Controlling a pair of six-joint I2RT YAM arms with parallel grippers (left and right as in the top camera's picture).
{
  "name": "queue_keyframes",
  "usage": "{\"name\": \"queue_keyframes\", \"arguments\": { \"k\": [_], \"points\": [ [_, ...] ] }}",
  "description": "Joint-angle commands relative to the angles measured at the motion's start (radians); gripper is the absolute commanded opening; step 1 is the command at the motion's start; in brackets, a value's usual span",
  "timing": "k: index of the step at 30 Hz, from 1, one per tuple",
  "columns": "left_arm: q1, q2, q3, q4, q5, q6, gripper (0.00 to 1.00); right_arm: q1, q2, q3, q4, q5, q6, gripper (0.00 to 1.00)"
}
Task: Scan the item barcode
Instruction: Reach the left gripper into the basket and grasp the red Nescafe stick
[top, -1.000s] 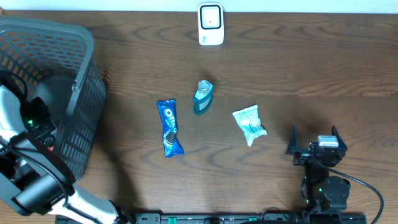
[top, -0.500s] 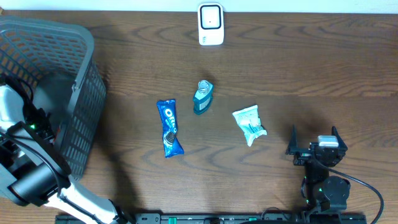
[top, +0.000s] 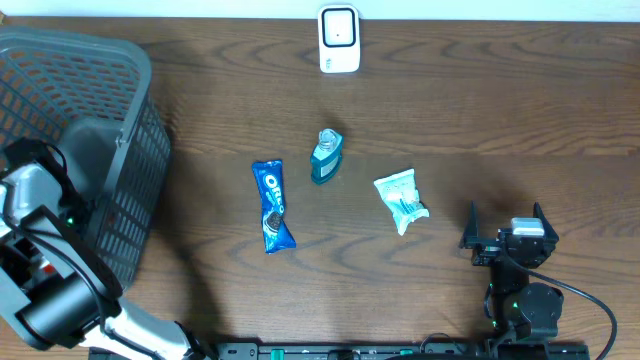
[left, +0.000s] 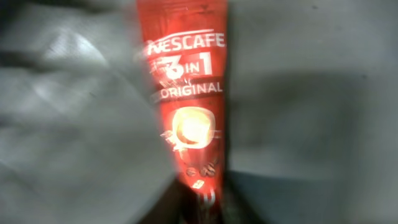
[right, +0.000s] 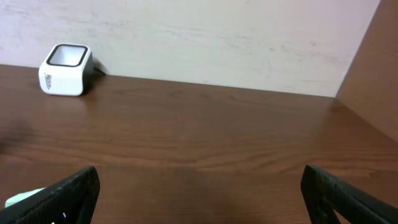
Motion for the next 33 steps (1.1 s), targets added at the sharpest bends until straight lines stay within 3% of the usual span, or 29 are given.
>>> {"name": "queue_keyframes", "arguments": {
  "k": [1, 13, 20, 27, 33],
  "points": [
    [0.005, 0.103, -0.146, -0.001, 0.048, 0.006, 0.07, 0.008, -0.006, -0.001, -0.004, 0.005, -0.013, 0.99],
    [0.005, -0.035, -0.047, -0.006, 0.119, 0.307, 0.07, 0.008, -0.006, -0.001, -0.004, 0.005, -0.013, 0.99],
    [0.005, -0.316, 0.1, -0.006, 0.237, 0.419, 0.07, 0.008, -0.006, -0.001, -0.004, 0.005, -0.013, 0.99],
    [0.0, -0.634, 0.235, 0.008, 0.263, 0.53, 0.07, 0.008, -0.006, -0.001, -0.003, 0.005, -0.013, 0.99],
    [-0.111, -0.854, 0.273, 0.063, 0.354, 0.645, 0.07, 0.008, -0.006, -0.001, -0.004, 0.005, -0.013, 0.99]
  ]
}}
